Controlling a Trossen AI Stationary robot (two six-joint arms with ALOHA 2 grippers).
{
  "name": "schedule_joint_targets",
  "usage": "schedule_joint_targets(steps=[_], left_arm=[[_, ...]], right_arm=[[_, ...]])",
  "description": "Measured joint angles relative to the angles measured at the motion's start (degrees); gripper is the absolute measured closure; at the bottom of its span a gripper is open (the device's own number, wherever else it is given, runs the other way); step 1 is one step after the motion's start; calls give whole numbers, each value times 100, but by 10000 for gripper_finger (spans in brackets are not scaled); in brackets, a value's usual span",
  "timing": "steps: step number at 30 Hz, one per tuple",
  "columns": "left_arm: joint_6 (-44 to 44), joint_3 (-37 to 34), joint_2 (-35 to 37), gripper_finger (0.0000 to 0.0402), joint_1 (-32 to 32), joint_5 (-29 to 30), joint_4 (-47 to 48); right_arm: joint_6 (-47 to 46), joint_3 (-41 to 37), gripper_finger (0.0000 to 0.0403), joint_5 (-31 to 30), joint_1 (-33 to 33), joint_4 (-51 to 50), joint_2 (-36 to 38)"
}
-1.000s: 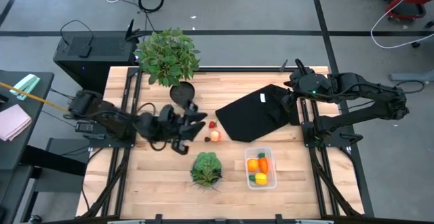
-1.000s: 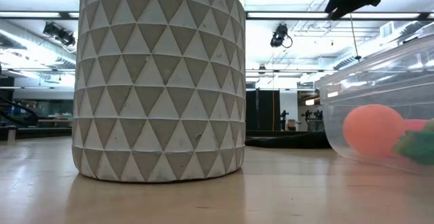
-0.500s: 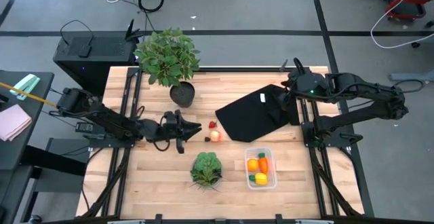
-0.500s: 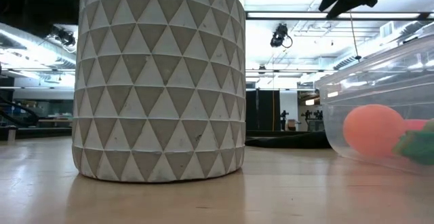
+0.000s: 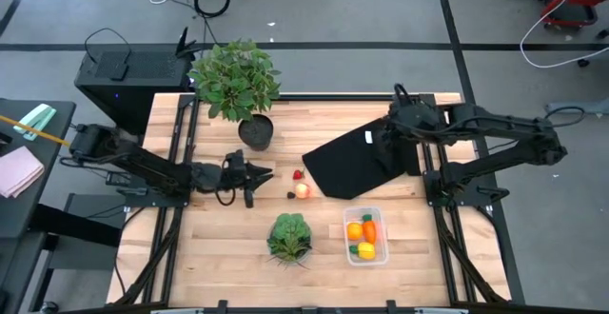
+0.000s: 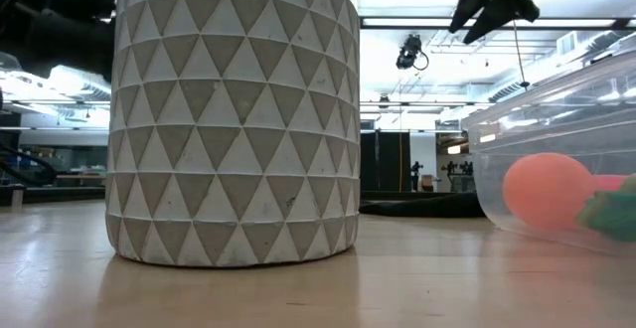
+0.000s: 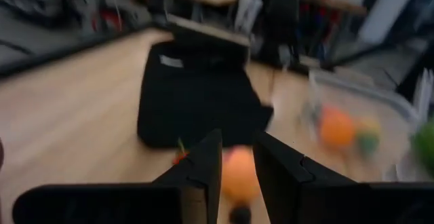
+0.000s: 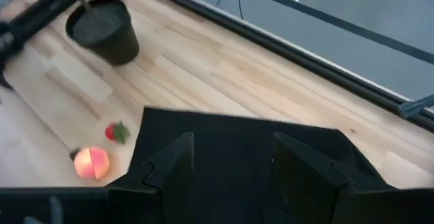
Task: Pick and placing Produce into tupperware
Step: Put the blackberry into the transparent bin
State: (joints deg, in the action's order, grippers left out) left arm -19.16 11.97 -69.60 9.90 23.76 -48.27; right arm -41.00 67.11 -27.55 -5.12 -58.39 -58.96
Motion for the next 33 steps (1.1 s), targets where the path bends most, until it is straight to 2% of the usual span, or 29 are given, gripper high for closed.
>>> schedule_joint_targets(steps=[5,15,20,25,30,33], left_arm=[[-121,-31,445,306,-131,-646,1205],[-118,-28,599,300,-175,-1385,1865],[604,-28,596,285,-176,-1395,1954],[1537,-28,589,244,-223,-1398,2001],[2049,-28,586,200,-514,-1395,2164],[2087,-28,549,189,-726,-1393,2135]], right_arm=[[-27,0,198,75,-229,580,-111],[-254,0,198,407,-622,792,-265],[-301,0,198,525,-798,796,-264],[-305,0,198,560,-879,870,-264],[-305,0,198,558,-877,902,-264],[-303,0,198,558,-877,901,-264]])
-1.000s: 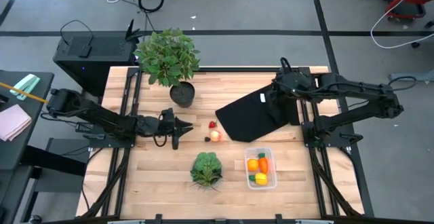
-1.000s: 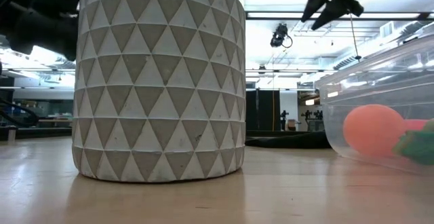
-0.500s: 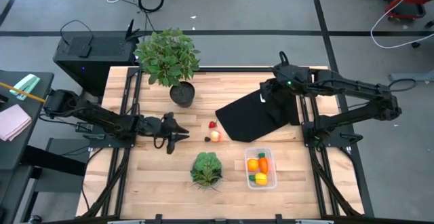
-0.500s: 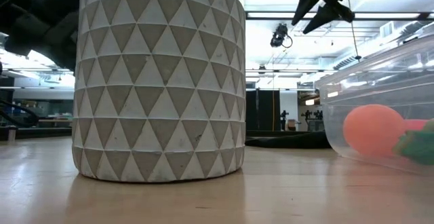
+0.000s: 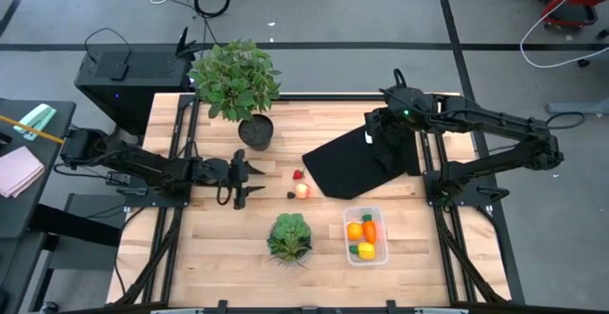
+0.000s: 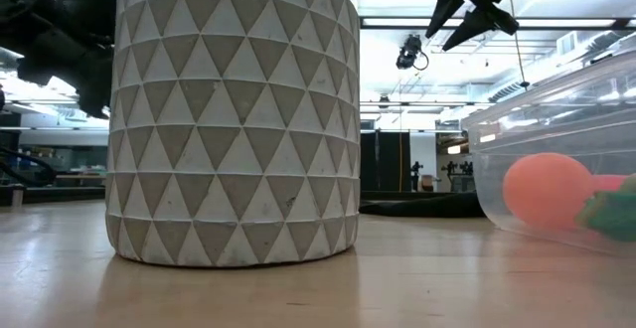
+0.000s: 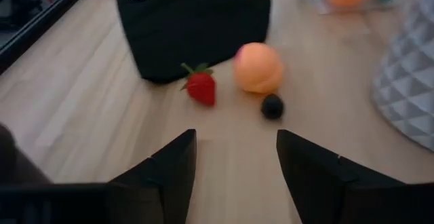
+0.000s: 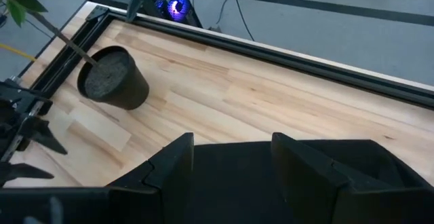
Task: Pick and placing Produce into tupperware
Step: Put the blackberry into the transparent bin
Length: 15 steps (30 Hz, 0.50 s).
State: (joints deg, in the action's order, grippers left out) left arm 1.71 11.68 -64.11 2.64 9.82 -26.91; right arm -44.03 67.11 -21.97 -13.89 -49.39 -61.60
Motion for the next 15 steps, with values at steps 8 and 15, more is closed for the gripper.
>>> schedule_joint_targets(steps=[8,15], left_arm=[[-432,4,-793,208,-184,-475,-1092],[-409,35,-1652,223,-286,-452,-2002]], right_arm=[[19,0,198,-1,0,-4,0],[54,0,198,-1,0,-5,0]])
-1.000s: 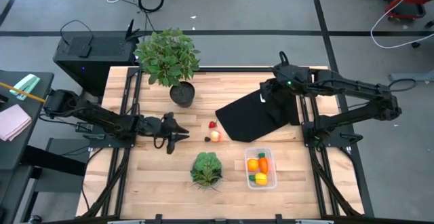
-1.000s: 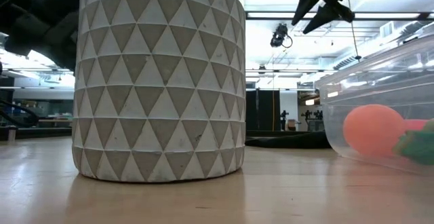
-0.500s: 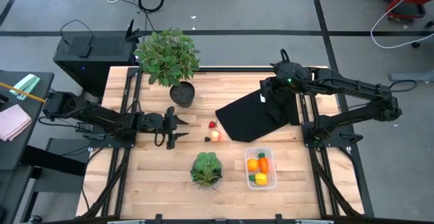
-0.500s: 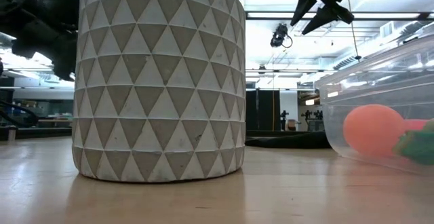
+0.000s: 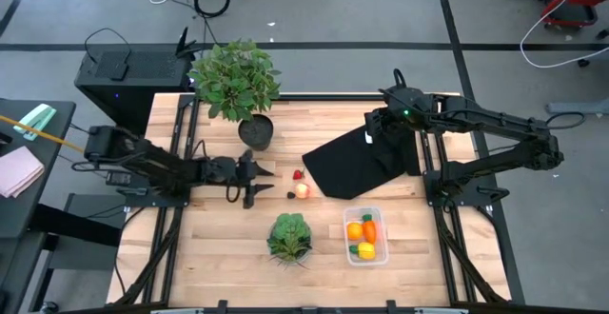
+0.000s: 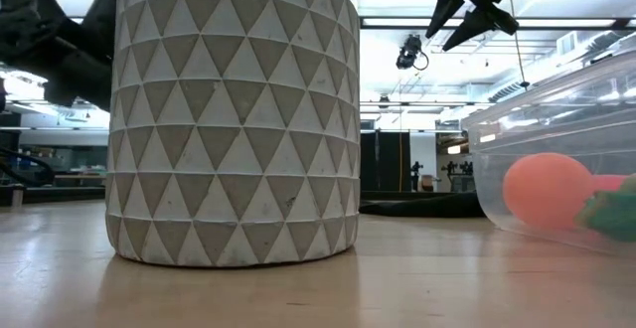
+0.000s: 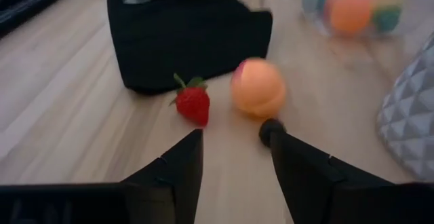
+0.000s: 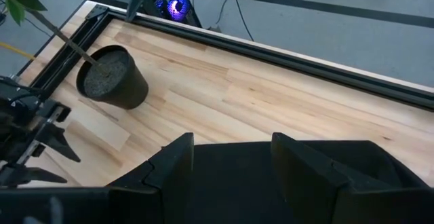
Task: Pick and placing Produce into tupperware
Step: Put the blackberry into the transparent bin
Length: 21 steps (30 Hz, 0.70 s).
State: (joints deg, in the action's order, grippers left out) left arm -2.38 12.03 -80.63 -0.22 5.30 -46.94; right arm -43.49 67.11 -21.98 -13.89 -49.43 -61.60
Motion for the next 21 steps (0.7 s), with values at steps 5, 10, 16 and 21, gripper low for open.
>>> schedule_joint_targets(steps=[5,10,16,21], left_arm=[[155,278,-535,214,1,-126,-185],[159,625,-928,200,6,-256,-167],[182,779,-1465,193,6,-401,-118],[129,787,-1725,197,6,-610,-190]], right_arm=[[57,0,198,0,0,-3,0],[57,0,198,0,0,0,2],[57,0,198,24,0,2,2],[109,0,198,46,0,2,2]])
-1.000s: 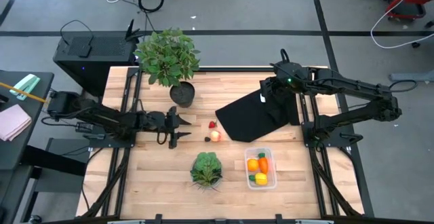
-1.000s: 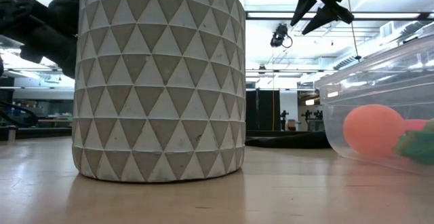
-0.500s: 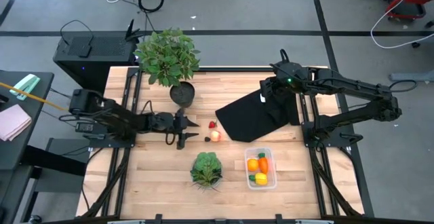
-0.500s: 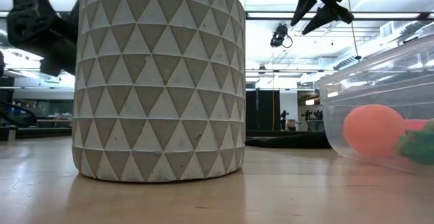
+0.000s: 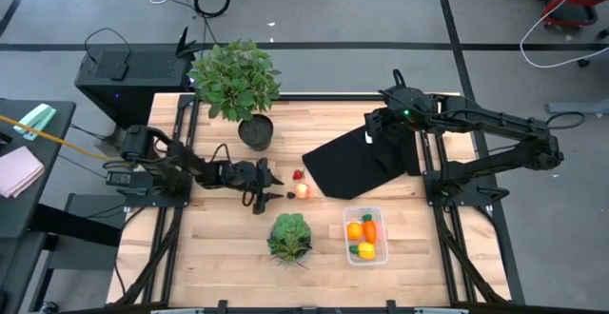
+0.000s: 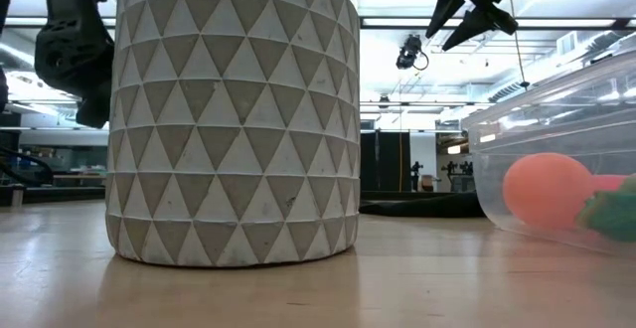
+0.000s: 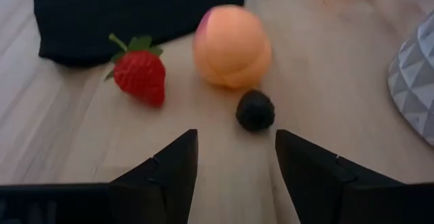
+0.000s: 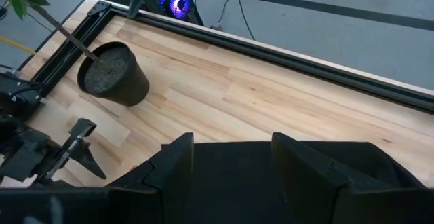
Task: Pick and placing Produce into tupperware
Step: Put the blackberry into the transparent bin
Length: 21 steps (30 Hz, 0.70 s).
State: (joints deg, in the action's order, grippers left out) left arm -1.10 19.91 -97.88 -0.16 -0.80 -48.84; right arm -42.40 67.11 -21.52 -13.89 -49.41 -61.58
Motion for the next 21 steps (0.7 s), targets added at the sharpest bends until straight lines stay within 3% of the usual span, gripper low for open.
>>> schedule_joint_targets(steps=[21], left_arm=[[476,224,-40,194,162,33,-28]], right_arm=[[40,0,198,22,1,18,2]])
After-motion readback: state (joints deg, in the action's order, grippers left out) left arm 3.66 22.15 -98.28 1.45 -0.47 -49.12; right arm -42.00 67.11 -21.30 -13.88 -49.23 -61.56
